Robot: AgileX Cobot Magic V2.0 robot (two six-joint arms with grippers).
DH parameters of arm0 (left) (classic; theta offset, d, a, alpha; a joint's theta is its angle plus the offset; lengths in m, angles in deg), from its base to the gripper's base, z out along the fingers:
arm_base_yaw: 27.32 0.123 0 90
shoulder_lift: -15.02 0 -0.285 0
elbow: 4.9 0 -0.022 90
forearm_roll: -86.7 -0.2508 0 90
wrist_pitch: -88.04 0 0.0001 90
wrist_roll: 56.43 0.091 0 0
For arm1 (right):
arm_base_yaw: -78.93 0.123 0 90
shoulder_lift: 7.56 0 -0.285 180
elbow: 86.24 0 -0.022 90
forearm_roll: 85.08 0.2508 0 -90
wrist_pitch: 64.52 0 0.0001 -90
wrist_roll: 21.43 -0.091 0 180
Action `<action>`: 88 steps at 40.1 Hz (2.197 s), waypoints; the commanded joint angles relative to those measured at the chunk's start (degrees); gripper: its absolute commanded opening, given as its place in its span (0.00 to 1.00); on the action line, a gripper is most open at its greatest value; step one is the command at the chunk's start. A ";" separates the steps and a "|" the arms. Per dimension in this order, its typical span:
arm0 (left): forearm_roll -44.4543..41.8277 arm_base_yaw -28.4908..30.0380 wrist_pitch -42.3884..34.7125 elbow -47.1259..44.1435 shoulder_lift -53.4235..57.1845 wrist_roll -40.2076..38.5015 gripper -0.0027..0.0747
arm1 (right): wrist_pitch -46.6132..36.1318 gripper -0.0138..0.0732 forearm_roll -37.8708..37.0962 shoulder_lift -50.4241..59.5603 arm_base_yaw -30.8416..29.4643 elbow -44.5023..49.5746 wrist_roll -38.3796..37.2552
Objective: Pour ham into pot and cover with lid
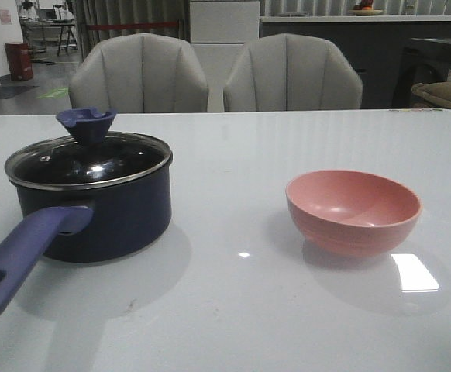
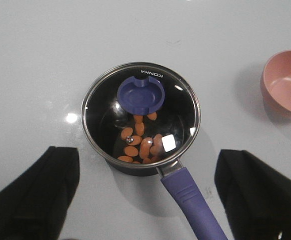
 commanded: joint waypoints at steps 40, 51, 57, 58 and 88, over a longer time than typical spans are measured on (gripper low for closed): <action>0.49 -0.13 -25.24 -43.77 57.27 -0.18 0.18 | -4.42 0.32 0.08 -0.55 0.15 -1.69 0.36; 0.49 -0.13 -25.36 -44.03 57.27 -0.18 0.18 | -4.42 0.32 0.08 -0.55 0.15 -1.69 0.36; 0.49 -0.13 -25.36 -44.03 57.27 -0.18 0.18 | -4.42 0.32 0.08 -0.55 0.15 -1.69 0.36; 0.49 -0.13 -25.36 -44.13 57.27 -0.18 0.18 | -4.42 0.32 0.08 -0.55 0.15 -1.69 0.36; 0.94 22.72 -47.06 -63.41 58.56 -0.18 0.18 | -4.25 0.32 0.08 -0.55 0.15 -1.69 0.36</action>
